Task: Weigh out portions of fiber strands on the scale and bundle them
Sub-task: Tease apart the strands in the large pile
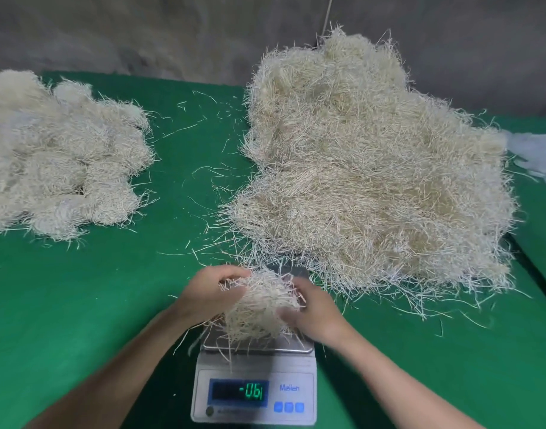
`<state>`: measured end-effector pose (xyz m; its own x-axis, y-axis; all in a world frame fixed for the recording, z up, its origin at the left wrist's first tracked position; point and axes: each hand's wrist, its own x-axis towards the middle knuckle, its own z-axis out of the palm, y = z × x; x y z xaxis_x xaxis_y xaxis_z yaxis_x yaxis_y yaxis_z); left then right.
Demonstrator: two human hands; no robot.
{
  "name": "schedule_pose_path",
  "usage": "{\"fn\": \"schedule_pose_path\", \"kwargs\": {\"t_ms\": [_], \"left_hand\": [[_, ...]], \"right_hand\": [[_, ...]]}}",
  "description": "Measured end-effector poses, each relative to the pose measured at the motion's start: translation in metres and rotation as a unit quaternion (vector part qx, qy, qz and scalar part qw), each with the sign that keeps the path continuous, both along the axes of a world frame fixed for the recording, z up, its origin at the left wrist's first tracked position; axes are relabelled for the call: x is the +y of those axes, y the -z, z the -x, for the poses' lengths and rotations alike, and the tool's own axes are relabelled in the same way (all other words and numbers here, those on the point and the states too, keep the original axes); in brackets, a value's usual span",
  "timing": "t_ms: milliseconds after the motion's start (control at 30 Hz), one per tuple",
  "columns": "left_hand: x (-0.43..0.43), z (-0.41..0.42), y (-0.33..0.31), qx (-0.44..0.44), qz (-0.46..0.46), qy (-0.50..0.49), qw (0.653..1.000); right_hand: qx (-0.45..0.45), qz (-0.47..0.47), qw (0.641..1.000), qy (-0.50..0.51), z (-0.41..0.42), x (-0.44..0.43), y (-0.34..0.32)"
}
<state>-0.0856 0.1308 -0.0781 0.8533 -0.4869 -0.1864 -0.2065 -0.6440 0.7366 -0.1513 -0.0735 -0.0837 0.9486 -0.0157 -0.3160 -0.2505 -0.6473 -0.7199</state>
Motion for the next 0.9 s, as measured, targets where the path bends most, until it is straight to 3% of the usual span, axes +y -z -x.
{"fn": "schedule_pose_path", "kwargs": {"t_ms": [100, 200, 333, 433, 667, 900], "left_hand": [[-0.002, -0.002, -0.005, 0.012, 0.003, -0.038, 0.999], [-0.003, -0.007, -0.016, 0.024, -0.008, -0.09, 0.996], [-0.003, -0.01, -0.03, -0.067, -0.103, -0.146, 0.982], [-0.01, -0.008, -0.042, -0.117, -0.103, -0.173, 0.972], [-0.032, -0.007, -0.068, -0.173, -0.024, -0.179, 0.968], [-0.058, -0.012, -0.079, -0.165, -0.016, -0.138, 0.976]], "right_hand": [[0.039, -0.025, 0.998, -0.032, -0.005, -0.023, -0.021], [0.059, 0.049, 0.995, -0.067, -0.009, -0.045, -0.05], [0.035, 0.131, 0.985, -0.103, -0.011, -0.058, -0.079], [-0.029, 0.161, 0.98, -0.109, -0.011, -0.061, -0.091], [-0.173, 0.033, 0.984, -0.01, -0.016, -0.073, -0.09], [-0.165, -0.01, 0.985, 0.046, -0.022, -0.115, -0.081]]}}
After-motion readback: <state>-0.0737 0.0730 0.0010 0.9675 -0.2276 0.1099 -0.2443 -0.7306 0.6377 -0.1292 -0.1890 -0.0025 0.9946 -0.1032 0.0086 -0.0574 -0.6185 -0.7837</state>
